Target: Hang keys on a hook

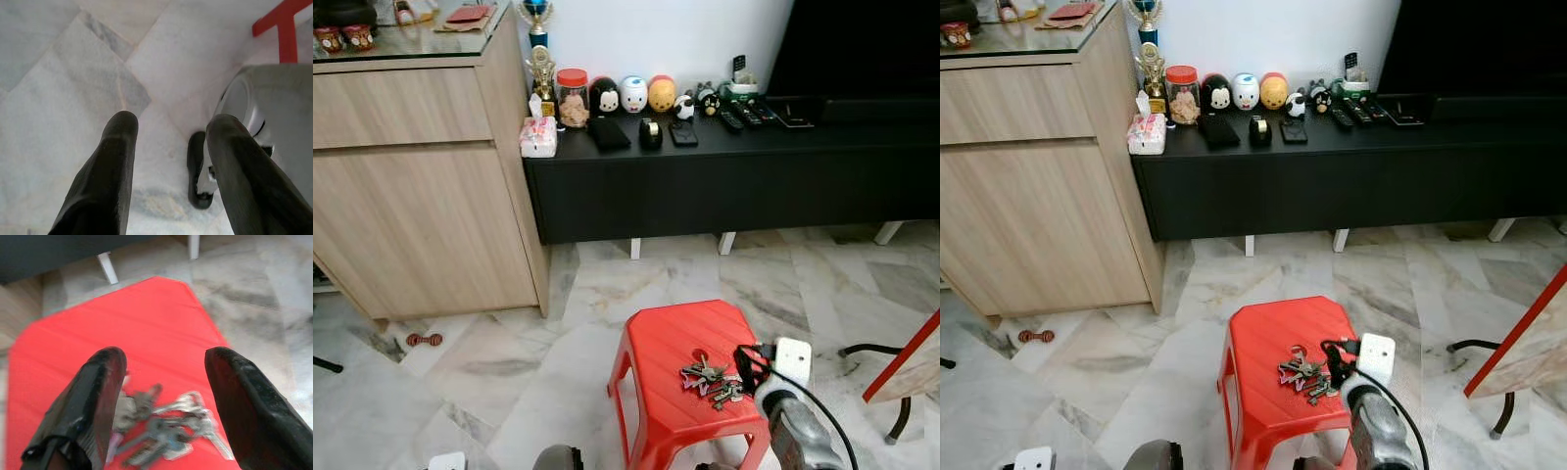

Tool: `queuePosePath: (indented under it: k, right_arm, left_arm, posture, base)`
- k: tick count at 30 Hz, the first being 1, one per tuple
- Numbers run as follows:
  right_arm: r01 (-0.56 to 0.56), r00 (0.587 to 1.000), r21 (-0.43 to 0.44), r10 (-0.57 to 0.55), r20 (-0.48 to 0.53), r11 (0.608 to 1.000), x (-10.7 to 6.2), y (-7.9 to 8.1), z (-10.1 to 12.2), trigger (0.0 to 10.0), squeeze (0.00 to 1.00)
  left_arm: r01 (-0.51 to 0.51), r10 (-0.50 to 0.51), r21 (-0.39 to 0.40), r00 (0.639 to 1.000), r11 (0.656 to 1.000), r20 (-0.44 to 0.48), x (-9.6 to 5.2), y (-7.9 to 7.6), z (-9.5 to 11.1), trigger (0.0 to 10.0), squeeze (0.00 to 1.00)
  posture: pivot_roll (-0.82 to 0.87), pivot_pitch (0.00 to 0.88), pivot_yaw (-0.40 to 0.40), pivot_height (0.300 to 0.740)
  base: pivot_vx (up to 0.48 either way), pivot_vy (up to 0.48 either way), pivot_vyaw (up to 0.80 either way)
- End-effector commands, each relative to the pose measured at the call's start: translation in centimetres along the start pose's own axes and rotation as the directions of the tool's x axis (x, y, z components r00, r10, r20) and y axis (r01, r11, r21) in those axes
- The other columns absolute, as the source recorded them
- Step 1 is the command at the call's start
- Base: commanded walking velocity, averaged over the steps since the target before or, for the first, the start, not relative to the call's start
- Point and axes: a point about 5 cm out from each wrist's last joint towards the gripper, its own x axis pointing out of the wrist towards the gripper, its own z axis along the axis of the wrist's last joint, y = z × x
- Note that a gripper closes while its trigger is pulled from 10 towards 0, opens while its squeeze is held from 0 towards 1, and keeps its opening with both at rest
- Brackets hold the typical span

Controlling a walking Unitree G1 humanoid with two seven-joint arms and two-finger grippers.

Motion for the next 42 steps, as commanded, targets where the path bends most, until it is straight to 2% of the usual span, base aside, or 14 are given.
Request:
queuePosePath:
  k: [1, 3, 4, 8, 9, 10, 13, 14, 15, 16, 17, 26, 29, 42]
  right_arm:
    - [-0.006, 1.0, 0.051, 0.007, -0.021, 0.999, 0.2, 0.3, -0.1, 10.0, 0.0]
    - [-0.032, 0.999, 0.07, 0.034, -0.024, 0.997, 0.4, 0.8, 0.1, 10.0, 0.0]
    - [-0.085, 0.995, 0.055, 0.088, -0.046, 0.995, 0.6, 1.7, 0.2, 10.0, 0.0]
    - [-0.106, 0.991, 0.061, 0.11, -0.071, 0.993, 0.7, 2.1, 0.2, 10.0, 0.0]
    - [-0.106, 0.991, 0.059, 0.11, -0.074, 0.993, 0.8, 2.2, 0.3, 10.0, 0.62]
    - [-0.103, 0.991, 0.055, 0.107, -0.076, 0.993, 0.9, 2.5, 0.5, 10.0, 1.0]
    - [-0.058, 0.994, 0.054, 0.062, -0.088, 0.997, 1.1, 2.4, 0.7, 10.0, 0.99]
    - [-0.051, 0.995, 0.061, 0.057, -0.088, 0.997, 1.1, 2.4, 0.8, 10.0, 0.85]
    - [-0.049, 0.995, 0.066, 0.054, -0.088, 0.997, 1.1, 2.4, 0.8, 10.0, 0.85]
    - [-0.043, 0.995, 0.071, 0.049, -0.089, 0.997, 1.2, 2.4, 0.8, 10.0, 0.1]
    - [-0.028, 0.995, 0.097, 0.037, -0.088, 0.995, 1.3, 2.5, 1.0, 10.0, 0.0]
    - [-0.045, 0.991, 0.155, 0.063, -0.114, 0.987, 1.3, 3.0, 0.8, 10.0, 0.0]
    - [-0.087, 0.987, 0.176, 0.109, -0.121, 0.981, 1.3, 3.4, 0.5, 10.0, 0.0]
    - [-0.077, 0.993, 0.234, 0.096, -0.07, 0.969, 1.2, 3.2, 0.8, 10.0, 0.0]
  left_arm:
    - [0.008, -0.007, 0.024, 1.0, 1.0, -0.019, -0.3, 0.1, -0.6, 10.0, 0.0]
    - [0.008, -0.007, 0.025, 1.0, 1.0, -0.02, -0.4, 0.1, -0.9, 10.0, 0.0]
    - [0.008, -0.008, 0.027, 1.0, 1.0, -0.024, -0.6, 0.1, -1.3, 10.0, 0.0]
    - [0.01, -0.009, 0.024, 1.0, 1.0, -0.023, -0.8, -0.1, -1.7, 10.0, 0.0]
    - [0.011, -0.01, 0.022, 1.0, 1.0, -0.023, -0.9, -0.1, -1.8, 10.0, 0.0]
    - [0.013, -0.012, 0.018, 1.0, 1.0, -0.025, -1.0, -0.3, -2.1, 10.0, 0.0]
    - [0.009, -0.009, 0.005, 1.0, 1.0, -0.025, -1.1, -0.5, -2.5, 10.0, 0.0]
    - [0.008, -0.007, 0.001, 1.0, 1.0, -0.024, -1.2, -0.5, -2.6, 10.0, 0.0]
    - [0.007, -0.007, -0.001, 1.0, 1.0, -0.023, -1.3, -0.5, -2.7, 10.0, 0.0]
    - [0.006, -0.006, -0.003, 1.0, 1.0, -0.022, -1.3, -0.5, -2.8, 10.0, 0.0]
    - [0.004, -0.004, -0.004, 1.0, 1.0, -0.02, -1.4, -0.4, -2.9, 10.0, 0.0]
    - [-0.005, 0.005, -0.011, 1.0, 1.0, 0.005, -2.3, -0.3, -3.9, 10.0, 0.0]
    - [0.0, 0.0, -0.008, 1.0, 1.0, 0.026, -2.3, -0.6, -3.9, 10.0, 0.0]
    - [0.022, -0.024, 0.013, 0.981, 1.0, 0.194, -2.3, -1.6, -1.9, 10.0, 0.0]
  posture:
    - [0.14, 0.019, -0.039, 0.631]
    - [0.14, 0.029, -0.045, 0.631]
    - [0.16, 0.049, -0.053, 0.631]
    - [0.17, 0.084, -0.066, 0.631]
    - [0.17, 0.095, -0.07, 0.631]
    - [0.18, 0.106, -0.08, 0.631]
    - [0.2, 0.135, -0.097, 0.631]
    - [0.2, 0.139, -0.103, 0.631]
    - [0.2, 0.139, -0.103, 0.631]
    - [0.2, 0.146, -0.108, 0.631]
    - [0.21, 0.156, -0.113, 0.631]
    - [0.22, 0.202, -0.124, 0.631]
    - [0.22, 0.222, -0.126, 0.631]
    - [0.23, 0.259, -0.12, 0.631]
  base:
    - [0.0, 0.0, 0.0]
    - [0.0, 0.0, 0.0]
    - [0.0, 0.0, 0.0]
    - [0.0, 0.0, 0.0]
    - [0.0, 0.0, 0.0]
    - [0.0, 0.0, 0.0]
    - [0.0, 0.0, 0.0]
    - [0.0, 0.0, 0.0]
    - [0.0, 0.0, 0.0]
    - [0.0, 0.0, 0.0]
    - [0.0, 0.0, 0.0]
    - [0.0, 0.0, 0.0]
    - [0.0, 0.0, 0.0]
    - [0.0, 0.0, 0.0]
